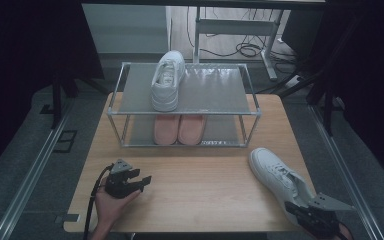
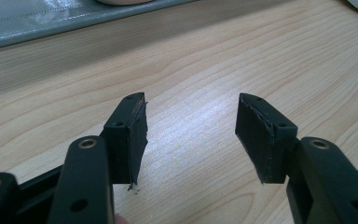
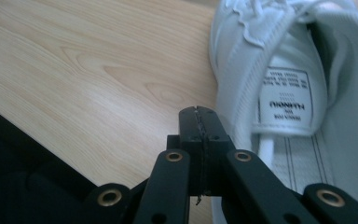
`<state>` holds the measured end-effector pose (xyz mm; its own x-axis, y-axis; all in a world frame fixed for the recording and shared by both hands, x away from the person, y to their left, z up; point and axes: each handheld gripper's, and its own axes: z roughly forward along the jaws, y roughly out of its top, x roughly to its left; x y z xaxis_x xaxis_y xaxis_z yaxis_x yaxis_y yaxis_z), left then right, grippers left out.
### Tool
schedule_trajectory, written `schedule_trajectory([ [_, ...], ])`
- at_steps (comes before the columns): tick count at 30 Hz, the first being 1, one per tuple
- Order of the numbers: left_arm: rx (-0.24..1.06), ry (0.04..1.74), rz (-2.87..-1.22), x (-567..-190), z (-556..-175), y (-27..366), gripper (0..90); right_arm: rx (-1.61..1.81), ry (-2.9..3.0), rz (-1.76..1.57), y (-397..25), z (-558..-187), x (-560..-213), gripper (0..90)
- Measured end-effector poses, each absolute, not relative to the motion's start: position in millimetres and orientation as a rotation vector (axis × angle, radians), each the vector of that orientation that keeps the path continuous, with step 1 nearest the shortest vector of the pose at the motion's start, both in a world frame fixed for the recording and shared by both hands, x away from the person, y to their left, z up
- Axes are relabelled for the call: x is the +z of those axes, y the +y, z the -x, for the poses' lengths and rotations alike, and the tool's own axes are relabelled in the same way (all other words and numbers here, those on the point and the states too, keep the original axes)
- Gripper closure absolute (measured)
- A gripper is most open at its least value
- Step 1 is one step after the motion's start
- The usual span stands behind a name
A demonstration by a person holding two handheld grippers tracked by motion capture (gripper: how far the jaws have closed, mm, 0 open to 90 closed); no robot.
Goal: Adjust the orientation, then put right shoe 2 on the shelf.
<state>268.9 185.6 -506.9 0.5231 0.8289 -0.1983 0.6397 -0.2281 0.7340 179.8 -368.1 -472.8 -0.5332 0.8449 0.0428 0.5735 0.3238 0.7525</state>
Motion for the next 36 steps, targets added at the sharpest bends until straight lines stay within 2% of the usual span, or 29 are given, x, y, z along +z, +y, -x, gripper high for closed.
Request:
schedule_trajectory([
  [11,0.316,1.198,-1.945,-501.7,-267.6,189.5,44.0,1.119,2.205,-1.177,-363.7,-197.5,-446.7,89.3],
  [36,0.33,1.192,-1.942,-499.3,-266.6,192.4,44.0,1.174,2.158,-1.22,-386.9,-230.9,-436.6,89.1],
])
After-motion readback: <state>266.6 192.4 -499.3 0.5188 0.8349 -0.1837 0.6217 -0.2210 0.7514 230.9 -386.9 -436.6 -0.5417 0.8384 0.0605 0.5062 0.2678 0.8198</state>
